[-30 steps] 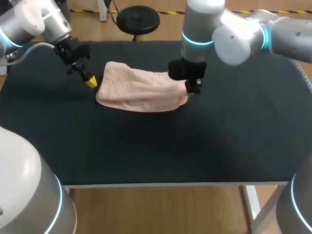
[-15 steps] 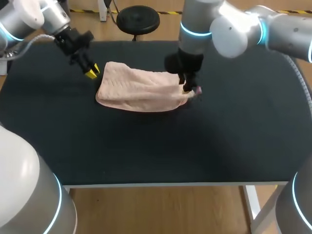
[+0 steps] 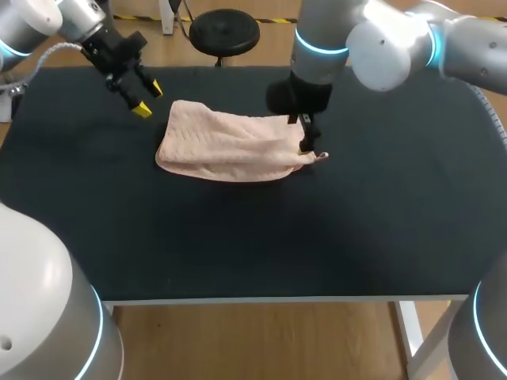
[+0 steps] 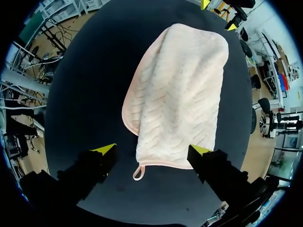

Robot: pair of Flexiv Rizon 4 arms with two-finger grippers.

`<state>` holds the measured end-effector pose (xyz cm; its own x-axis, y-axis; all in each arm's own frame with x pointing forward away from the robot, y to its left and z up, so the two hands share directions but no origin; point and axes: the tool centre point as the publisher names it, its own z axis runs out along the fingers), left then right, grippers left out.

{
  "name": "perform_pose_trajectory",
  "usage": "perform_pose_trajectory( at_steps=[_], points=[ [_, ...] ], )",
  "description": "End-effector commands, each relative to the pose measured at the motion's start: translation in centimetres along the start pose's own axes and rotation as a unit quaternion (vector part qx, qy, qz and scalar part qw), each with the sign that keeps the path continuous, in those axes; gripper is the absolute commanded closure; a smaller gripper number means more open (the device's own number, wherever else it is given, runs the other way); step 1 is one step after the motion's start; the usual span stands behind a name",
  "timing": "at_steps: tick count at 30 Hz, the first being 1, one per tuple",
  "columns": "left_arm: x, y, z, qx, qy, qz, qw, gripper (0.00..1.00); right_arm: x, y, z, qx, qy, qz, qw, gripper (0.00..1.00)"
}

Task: Fold the towel

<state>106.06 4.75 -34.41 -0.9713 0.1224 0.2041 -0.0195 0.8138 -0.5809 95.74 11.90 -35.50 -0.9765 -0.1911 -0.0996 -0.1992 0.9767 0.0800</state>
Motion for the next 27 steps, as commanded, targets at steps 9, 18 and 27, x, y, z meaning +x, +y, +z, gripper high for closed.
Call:
perform_pose_trajectory(
  at_steps=[9,18,27],
  points=[
    [0.9,-0.3,0.0,-0.003,-0.014,0.000,1.000,0.00,0.1,-0.2,-0.1,-0.001,-0.001,0.000,1.000,0.00],
    [0.9,-0.3,0.0,-0.003,-0.014,0.000,1.000,0.00,-0.2,-0.2,-0.2,0.004,-0.003,-0.008,1.000,0.00],
    [-1.3,-1.8,-0.5,0.020,-0.052,-0.022,0.998,0.00,-2.5,-3.1,-1.0,-0.055,0.012,-0.006,0.998,0.00]
  ],
)
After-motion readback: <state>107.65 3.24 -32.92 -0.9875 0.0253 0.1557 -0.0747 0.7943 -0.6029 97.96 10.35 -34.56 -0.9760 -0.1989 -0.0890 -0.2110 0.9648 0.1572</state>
